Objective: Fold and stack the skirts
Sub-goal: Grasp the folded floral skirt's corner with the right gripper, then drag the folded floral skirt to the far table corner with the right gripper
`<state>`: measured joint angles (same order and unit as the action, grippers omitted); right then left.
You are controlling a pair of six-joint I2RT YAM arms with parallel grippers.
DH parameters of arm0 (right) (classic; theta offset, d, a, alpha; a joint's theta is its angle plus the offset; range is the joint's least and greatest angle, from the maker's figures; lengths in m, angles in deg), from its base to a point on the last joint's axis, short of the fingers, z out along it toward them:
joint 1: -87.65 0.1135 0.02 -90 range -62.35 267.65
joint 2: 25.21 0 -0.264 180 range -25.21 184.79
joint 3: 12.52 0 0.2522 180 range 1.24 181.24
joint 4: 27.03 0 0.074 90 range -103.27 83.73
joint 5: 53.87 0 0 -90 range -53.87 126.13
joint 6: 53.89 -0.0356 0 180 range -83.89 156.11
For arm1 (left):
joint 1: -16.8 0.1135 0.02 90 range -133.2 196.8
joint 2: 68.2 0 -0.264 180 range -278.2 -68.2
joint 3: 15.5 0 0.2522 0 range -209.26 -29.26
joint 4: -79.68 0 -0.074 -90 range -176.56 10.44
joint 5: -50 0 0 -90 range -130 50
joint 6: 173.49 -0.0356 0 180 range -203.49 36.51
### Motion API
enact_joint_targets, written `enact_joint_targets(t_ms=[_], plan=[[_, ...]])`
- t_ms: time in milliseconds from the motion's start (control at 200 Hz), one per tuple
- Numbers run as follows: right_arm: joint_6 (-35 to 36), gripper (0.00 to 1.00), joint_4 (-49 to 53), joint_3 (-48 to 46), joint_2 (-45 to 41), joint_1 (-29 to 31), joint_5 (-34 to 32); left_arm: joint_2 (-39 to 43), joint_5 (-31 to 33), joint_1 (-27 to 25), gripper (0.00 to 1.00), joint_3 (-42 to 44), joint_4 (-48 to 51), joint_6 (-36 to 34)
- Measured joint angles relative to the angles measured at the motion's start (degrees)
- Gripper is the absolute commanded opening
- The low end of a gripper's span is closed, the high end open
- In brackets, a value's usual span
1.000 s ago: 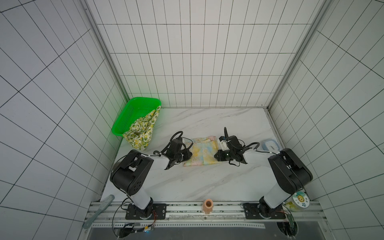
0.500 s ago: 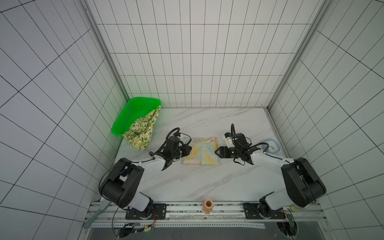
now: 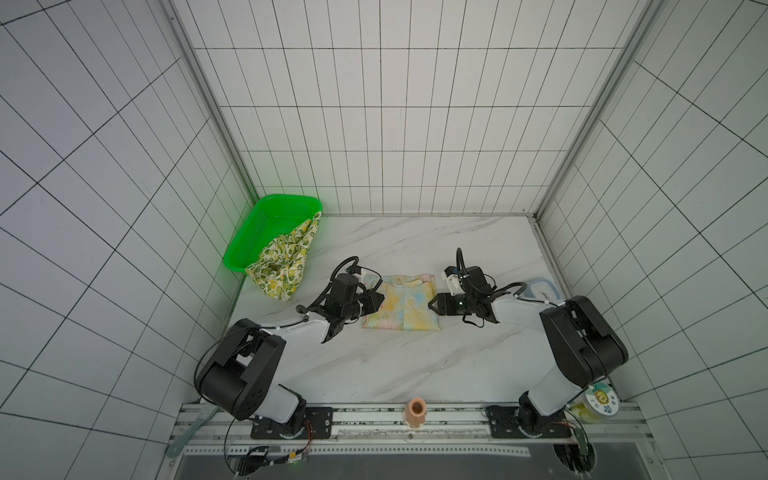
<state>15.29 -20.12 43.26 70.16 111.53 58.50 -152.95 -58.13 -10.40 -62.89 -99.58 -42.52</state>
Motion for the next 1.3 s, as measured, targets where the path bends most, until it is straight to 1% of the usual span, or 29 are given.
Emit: enact_joint_targets(t_ms=[95, 145, 235, 275, 315, 355, 525, 605, 820, 1004, 1199, 1299], plan=[[-0.59, 0.37, -1.99, 0.26, 1.49, 0.00, 0.94, -0.63, -0.04, 0.00, 0.14, 0.02, -0.07, 0.00], [-0.98, 0.38, -3.02, 0.52, 2.29, 0.00, 1.27, -1.14, -0.13, 0.00, 0.14, 0.02, -0.07, 0.00], [-1.53, 0.29, -4.55, 0.96, 3.48, 0.00, 1.53, -1.97, -0.22, 0.00, 0.13, 0.02, -0.04, 0.00], [-1.70, 0.21, -4.94, 1.20, 3.96, 0.00, 1.53, -2.27, -0.31, 0.07, 0.14, 0.02, -0.07, 0.00], [-1.79, 0.09, -5.01, 1.44, 4.37, 0.00, 1.38, -2.49, -0.37, 0.11, 0.13, 0.02, -0.04, 0.00], [-1.86, 0.00, -5.09, 1.66, 4.92, 0.00, 1.38, -2.60, -0.44, 0.15, 0.14, 0.02, -0.07, 0.00], [-1.99, 0.00, -4.07, 2.69, 5.51, -0.76, 1.07, -2.64, -0.85, 0.55, 0.13, 0.02, -0.37, -0.02], [-1.25, 0.00, -2.82, 3.21, 5.51, -2.19, 1.01, -2.64, -1.16, 1.01, 0.13, 0.02, -0.46, -0.02], [4.04, 0.00, 3.87, 7.76, 5.64, -9.14, 0.59, -2.64, -2.03, 2.62, 0.13, 0.02, -0.33, -0.61], [10.38, 0.00, 11.26, 15.21, 8.79, -15.98, -0.35, -1.03, -3.04, 2.95, 0.14, 0.37, 0.15, -1.14], [15.85, 0.00, 16.52, 21.00, 12.37, -23.58, -0.68, 3.89, -4.31, 2.95, 0.25, 1.09, 1.68, -1.92], [18.38, 0.00, 18.99, 24.52, 14.16, -27.23, -0.68, 6.14, -4.68, 2.95, 0.28, 1.09, 2.73, -2.32]])
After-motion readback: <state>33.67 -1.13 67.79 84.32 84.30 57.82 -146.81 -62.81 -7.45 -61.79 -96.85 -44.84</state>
